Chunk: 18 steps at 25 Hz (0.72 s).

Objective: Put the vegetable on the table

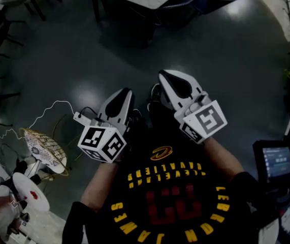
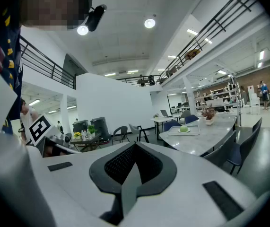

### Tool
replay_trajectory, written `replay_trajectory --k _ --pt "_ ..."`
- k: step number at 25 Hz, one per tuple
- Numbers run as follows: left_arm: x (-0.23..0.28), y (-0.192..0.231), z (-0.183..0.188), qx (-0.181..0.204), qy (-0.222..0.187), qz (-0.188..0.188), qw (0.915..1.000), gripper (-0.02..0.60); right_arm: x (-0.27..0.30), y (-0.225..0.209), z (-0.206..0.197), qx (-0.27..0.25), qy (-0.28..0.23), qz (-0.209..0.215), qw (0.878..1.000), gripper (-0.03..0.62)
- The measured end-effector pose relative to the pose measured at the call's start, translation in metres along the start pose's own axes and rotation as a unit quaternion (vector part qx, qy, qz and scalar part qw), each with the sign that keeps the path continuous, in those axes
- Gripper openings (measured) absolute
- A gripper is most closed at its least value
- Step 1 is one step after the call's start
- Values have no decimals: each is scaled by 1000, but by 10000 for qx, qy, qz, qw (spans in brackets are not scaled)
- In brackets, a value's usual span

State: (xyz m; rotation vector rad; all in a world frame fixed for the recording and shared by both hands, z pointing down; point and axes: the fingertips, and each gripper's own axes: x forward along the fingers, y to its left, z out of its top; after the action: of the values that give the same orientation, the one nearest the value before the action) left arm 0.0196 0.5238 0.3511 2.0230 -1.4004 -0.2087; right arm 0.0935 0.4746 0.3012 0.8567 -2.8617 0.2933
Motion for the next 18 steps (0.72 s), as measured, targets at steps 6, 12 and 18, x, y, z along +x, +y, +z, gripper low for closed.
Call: replay_trajectory --k 6,12,18 --pt "-58 -65 3 578 -356 -51 9977 46 -63 50 -1 -86 -115 73 9999 5" --pt "-67 -132 -26 974 -373 -145 9944 48 -123 60 0 23 -460 233 9987 5" --pt "-68 -193 -70 1212 -246 -60 9923 46 -194 50 -7 100 -724 185 9972 5"
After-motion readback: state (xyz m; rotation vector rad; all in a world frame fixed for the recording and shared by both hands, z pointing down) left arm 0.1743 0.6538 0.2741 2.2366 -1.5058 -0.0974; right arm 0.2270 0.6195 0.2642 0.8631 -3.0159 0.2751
